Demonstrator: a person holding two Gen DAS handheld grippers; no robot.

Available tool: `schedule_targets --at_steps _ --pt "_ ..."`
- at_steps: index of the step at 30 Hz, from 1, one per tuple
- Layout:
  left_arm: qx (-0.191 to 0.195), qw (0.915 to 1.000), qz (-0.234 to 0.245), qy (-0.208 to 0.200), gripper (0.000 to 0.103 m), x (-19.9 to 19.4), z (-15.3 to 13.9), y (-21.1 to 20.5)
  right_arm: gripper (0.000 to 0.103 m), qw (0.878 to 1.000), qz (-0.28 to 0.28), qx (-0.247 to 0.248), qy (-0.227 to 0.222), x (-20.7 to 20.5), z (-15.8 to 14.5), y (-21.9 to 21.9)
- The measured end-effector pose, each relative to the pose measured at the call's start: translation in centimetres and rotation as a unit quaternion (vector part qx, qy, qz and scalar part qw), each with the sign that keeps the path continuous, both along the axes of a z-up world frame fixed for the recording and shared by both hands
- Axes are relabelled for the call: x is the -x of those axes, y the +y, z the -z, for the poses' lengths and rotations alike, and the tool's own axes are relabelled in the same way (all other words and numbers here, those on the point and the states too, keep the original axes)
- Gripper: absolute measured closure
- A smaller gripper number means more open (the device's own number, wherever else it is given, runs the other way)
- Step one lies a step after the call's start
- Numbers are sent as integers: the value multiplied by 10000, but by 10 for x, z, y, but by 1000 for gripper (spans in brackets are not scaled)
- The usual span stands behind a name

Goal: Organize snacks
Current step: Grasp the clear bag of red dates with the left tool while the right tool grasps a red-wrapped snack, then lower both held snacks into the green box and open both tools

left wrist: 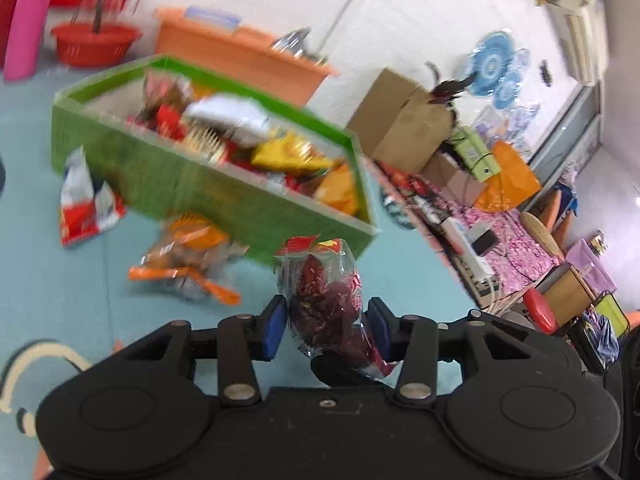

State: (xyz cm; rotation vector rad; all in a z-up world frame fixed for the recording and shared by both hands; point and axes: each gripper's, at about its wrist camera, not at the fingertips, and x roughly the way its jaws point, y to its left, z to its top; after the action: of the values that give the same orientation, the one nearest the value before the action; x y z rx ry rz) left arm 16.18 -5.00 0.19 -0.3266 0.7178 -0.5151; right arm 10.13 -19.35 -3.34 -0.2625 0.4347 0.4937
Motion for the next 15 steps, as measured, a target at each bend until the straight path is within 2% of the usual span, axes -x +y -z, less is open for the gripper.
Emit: schedule_targets --at_steps 5,9,15 --pt "27 9986 141 -517 46 0 -36 -7 35 9985 85 -190 -500 10 -27 -10" --pt "65 9966 169 -803 45 -18 -59 -12 35 9956 225 -352 -836 -7 -47 -11" --pt "208 9957 306 -850 45 -63 -64 -11 35 9926 403 -496 -1033 -45 -55 -11"
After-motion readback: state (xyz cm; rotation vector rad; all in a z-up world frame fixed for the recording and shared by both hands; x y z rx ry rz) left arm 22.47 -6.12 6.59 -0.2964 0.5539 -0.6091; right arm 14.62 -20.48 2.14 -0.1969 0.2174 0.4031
